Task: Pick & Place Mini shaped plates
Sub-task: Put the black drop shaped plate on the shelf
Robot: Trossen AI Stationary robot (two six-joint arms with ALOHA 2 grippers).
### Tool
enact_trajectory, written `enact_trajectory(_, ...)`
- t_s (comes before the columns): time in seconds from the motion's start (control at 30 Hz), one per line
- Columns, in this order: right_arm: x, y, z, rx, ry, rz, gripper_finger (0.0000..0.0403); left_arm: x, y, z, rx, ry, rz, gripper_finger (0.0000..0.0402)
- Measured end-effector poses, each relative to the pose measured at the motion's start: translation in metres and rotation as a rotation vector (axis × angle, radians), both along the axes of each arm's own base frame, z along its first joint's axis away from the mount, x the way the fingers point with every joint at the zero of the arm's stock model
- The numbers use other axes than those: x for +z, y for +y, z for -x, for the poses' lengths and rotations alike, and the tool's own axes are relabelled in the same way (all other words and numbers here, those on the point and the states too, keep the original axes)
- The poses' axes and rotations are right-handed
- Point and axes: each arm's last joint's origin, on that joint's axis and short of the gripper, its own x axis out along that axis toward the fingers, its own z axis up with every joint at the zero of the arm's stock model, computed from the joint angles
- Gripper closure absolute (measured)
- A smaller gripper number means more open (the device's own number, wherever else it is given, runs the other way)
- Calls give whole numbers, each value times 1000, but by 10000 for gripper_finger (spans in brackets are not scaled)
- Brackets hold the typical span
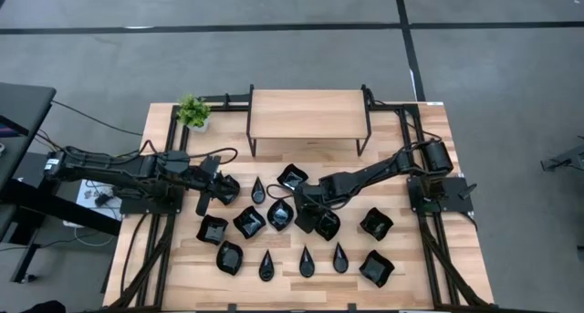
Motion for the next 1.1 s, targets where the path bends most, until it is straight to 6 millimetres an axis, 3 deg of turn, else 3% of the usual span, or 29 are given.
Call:
enact_trajectory(0.27,4,-5,1,-11,8,-19,398,0,0,0,0,-1,0,382)
enact_trajectory(0.57,23,-13,7,-27,-18,-17,400,0,0,0,0,-5,0,382)
enact_trajectory(0.83,52,-22,14,-50,-93,-23,401,1,0,0,0,-14,1,382)
enact_trajectory(1.1,93,-51,33,-133,-178,-25,402,2,0,-1,0,-20,1,382)
